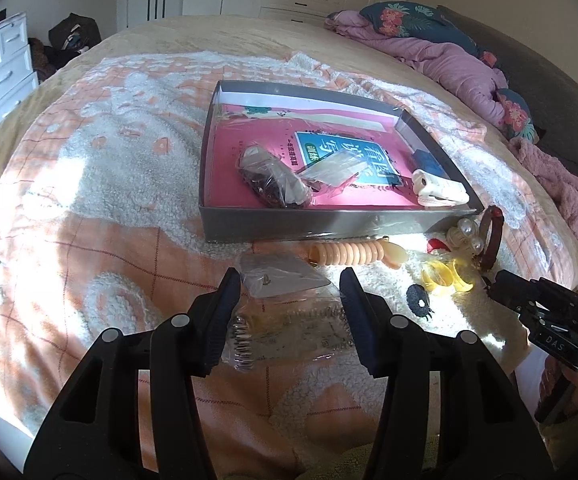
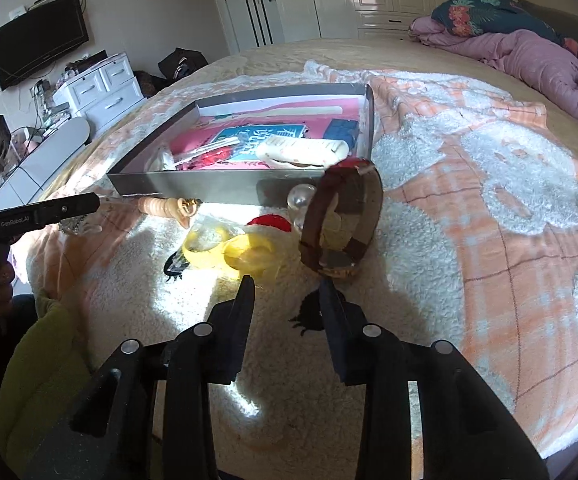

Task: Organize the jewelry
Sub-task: 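Grasp clear bag of metal parts with left gripper while right gripper grasps brown leather watch, then carry the clear bag into the box with left gripper while right gripper carries the watch there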

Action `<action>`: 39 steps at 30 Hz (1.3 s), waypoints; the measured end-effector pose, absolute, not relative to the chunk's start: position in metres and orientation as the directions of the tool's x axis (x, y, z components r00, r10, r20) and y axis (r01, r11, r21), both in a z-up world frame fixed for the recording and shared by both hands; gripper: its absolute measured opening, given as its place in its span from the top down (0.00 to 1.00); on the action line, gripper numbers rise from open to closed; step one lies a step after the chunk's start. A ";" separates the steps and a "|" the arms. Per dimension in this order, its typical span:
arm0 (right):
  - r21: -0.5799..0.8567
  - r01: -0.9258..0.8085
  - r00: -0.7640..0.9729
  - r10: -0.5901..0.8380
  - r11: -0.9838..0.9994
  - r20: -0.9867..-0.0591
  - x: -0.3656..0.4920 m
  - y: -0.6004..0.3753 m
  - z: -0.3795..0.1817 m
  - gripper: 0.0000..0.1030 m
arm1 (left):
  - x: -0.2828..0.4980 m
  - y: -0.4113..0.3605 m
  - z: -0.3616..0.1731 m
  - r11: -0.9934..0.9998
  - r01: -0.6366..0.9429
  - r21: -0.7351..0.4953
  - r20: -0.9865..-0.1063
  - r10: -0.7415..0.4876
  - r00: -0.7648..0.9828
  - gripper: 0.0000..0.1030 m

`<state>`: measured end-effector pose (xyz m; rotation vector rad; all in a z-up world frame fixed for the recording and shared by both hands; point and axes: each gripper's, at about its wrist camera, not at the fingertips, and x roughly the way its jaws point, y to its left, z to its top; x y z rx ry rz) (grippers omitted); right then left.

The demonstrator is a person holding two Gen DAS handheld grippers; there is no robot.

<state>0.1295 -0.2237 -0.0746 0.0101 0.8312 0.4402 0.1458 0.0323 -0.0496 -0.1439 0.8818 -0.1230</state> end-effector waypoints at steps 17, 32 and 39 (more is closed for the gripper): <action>0.261 -0.364 0.620 0.442 0.894 -0.648 0.179 -0.240 -0.073 0.28 | 0.161 0.047 -0.064 0.983 -0.009 -0.186 -0.778 -0.141 0.613 0.58; 0.292 -0.377 0.654 0.476 0.879 -0.588 0.165 -0.259 -0.054 0.59 | 0.174 0.031 -0.082 0.990 0.025 -0.141 -0.832 -0.132 0.539 0.45; 0.277 -0.407 0.692 0.492 0.870 -0.529 0.160 -0.261 -0.025 0.59 | 0.166 0.033 -0.068 0.987 0.036 -0.157 -0.793 -0.147 0.591 0.70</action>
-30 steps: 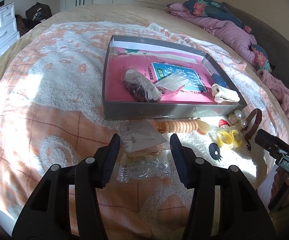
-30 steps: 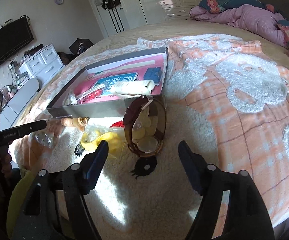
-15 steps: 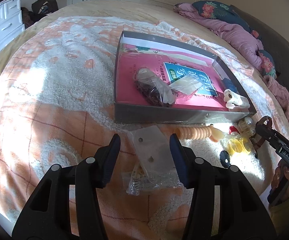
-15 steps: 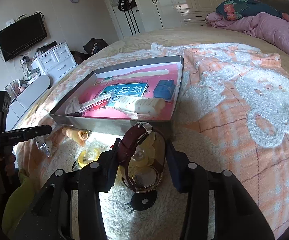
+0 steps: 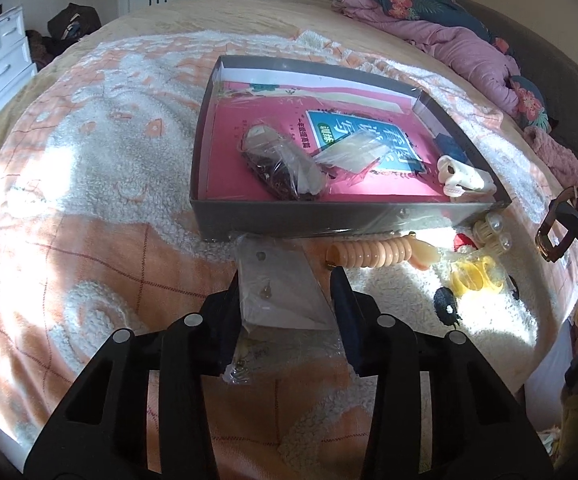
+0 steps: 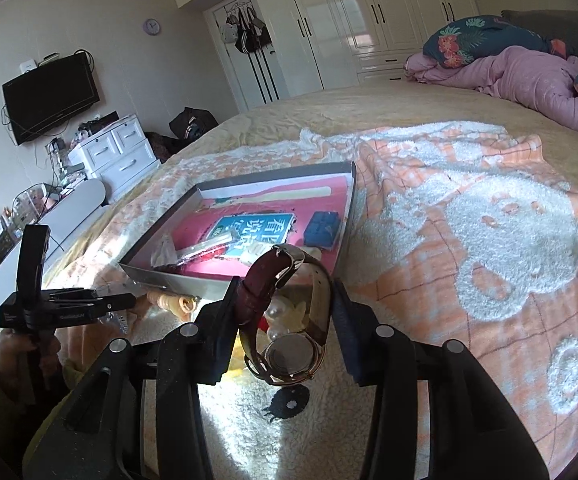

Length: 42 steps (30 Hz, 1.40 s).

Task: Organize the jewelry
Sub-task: 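Carry the clear bag into the box with left gripper while right gripper carries the watch there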

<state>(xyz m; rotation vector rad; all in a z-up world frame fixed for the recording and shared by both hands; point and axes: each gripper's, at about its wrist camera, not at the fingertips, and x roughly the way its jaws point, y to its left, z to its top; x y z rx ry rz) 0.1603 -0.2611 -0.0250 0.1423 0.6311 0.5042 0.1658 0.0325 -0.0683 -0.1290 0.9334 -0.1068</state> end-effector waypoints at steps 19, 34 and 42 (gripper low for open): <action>0.239 -0.496 0.707 0.548 0.835 -0.448 0.192 -0.230 0.019 0.59 | 0.177 0.038 0.006 0.970 0.093 -0.224 -0.660 -0.222 0.718 0.92; 0.190 -0.463 0.722 0.492 0.866 -0.486 0.239 -0.211 0.009 0.59 | 0.234 0.052 -0.014 0.904 0.092 -0.419 -0.613 -0.356 0.706 0.92; 0.178 -0.420 0.733 0.448 0.890 -0.512 0.254 -0.215 -0.001 0.59 | 0.253 0.042 -0.031 0.836 0.152 -0.528 -0.578 -0.484 0.657 0.91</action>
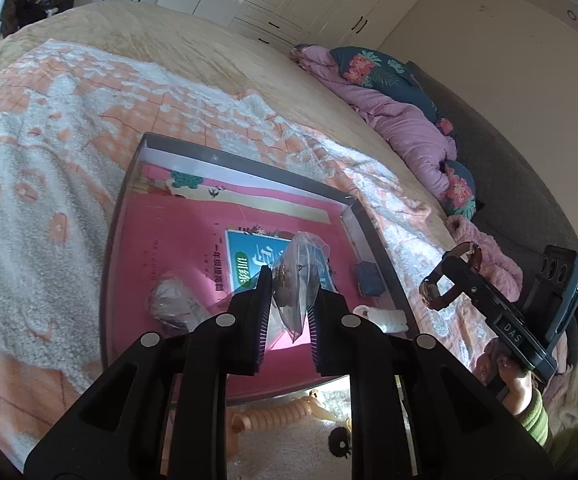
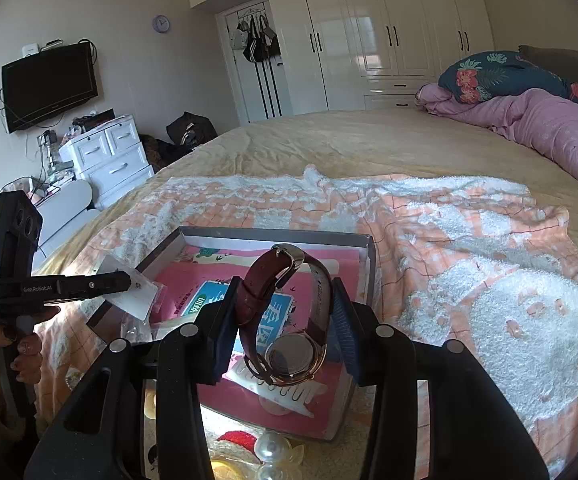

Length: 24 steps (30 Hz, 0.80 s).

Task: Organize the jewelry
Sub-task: 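Carry the clear bag into the box with left gripper while right gripper carries the watch there, then open both grippers to release the bag and watch inside the box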

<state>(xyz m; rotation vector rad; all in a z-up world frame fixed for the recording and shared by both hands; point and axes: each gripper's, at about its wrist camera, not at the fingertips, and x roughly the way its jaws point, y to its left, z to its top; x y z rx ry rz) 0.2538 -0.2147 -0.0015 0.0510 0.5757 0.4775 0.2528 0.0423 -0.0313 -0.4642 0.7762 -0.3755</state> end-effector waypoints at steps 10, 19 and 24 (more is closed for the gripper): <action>0.191 -0.421 0.709 0.453 0.887 -0.541 0.269 -0.199 -0.012 0.59 | 0.259 0.046 -0.046 0.825 0.147 -0.546 -0.592 -0.504 0.629 0.68; 0.223 -0.434 0.635 0.471 0.873 -0.612 0.291 -0.172 -0.031 0.59 | 0.253 0.053 -0.046 0.875 0.106 -0.472 -0.638 -0.423 0.644 0.50; 0.235 -0.438 0.612 0.479 0.868 -0.629 0.293 -0.164 -0.038 0.57 | 0.248 0.051 -0.042 0.903 0.097 -0.418 -0.661 -0.376 0.650 0.38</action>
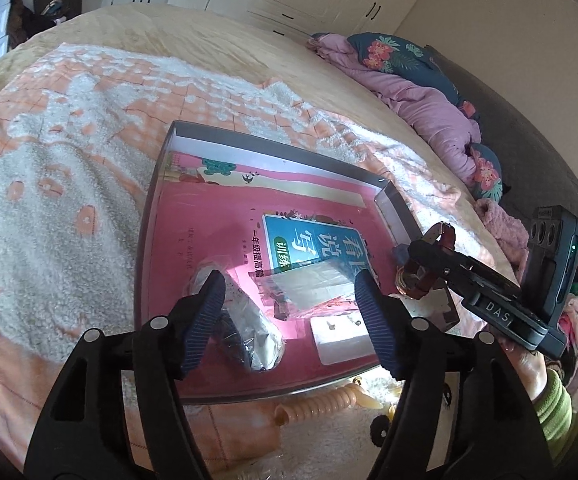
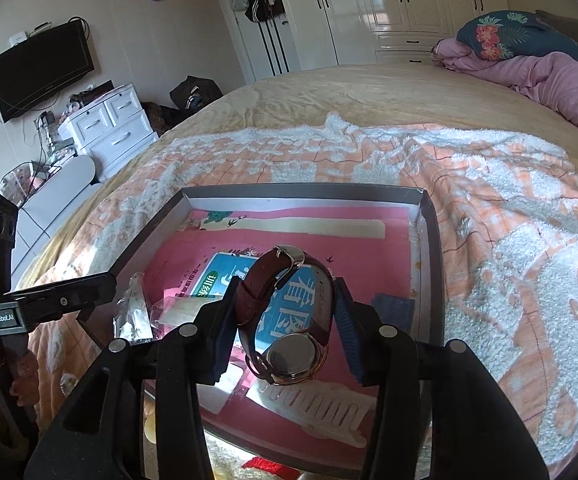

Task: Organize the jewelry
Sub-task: 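Open both grippers to release the bag and watch inside the box, then withdraw both grippers from the box toward the items beside it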

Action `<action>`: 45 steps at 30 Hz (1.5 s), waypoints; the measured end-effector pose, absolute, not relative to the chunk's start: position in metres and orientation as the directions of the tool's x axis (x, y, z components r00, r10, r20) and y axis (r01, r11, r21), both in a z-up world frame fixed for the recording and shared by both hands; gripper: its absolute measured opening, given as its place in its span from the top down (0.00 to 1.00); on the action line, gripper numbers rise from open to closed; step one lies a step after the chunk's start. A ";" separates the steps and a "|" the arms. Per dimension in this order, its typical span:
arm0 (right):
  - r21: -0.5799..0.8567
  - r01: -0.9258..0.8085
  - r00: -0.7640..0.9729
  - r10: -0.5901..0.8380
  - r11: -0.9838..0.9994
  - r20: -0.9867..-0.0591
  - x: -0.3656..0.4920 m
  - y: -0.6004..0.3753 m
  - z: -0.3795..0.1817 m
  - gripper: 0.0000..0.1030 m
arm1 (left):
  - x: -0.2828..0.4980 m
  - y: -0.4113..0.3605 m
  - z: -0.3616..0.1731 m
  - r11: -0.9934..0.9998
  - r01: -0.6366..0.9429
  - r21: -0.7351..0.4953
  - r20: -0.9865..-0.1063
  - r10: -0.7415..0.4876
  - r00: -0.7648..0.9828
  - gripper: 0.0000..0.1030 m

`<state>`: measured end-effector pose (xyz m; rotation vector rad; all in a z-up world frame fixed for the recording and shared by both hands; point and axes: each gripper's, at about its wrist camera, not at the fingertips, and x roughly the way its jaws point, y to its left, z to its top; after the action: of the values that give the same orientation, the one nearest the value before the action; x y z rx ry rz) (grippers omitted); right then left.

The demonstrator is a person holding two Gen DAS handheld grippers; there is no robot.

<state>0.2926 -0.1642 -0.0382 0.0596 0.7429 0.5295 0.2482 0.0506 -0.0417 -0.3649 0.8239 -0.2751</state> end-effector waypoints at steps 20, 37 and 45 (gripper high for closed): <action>0.275 -0.422 0.625 0.497 0.864 -0.602 0.276 -0.180 -0.028 0.34 | 0.232 0.048 -0.025 0.920 0.090 -0.381 -0.671 -0.342 0.657 0.15; 0.270 -0.446 0.704 0.521 0.853 -0.482 0.218 -0.206 0.027 0.09 | 0.206 0.052 0.004 0.932 0.075 -0.354 -0.651 -0.304 0.696 0.09; 0.264 -0.454 0.713 0.525 0.851 -0.464 0.201 -0.212 0.035 0.09 | 0.189 0.054 0.019 0.941 0.071 -0.331 -0.636 -0.278 0.720 0.09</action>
<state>0.2009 -0.2121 0.0353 0.1338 0.5548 0.5442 0.1893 0.0543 0.0186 -0.2941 0.7445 -0.1961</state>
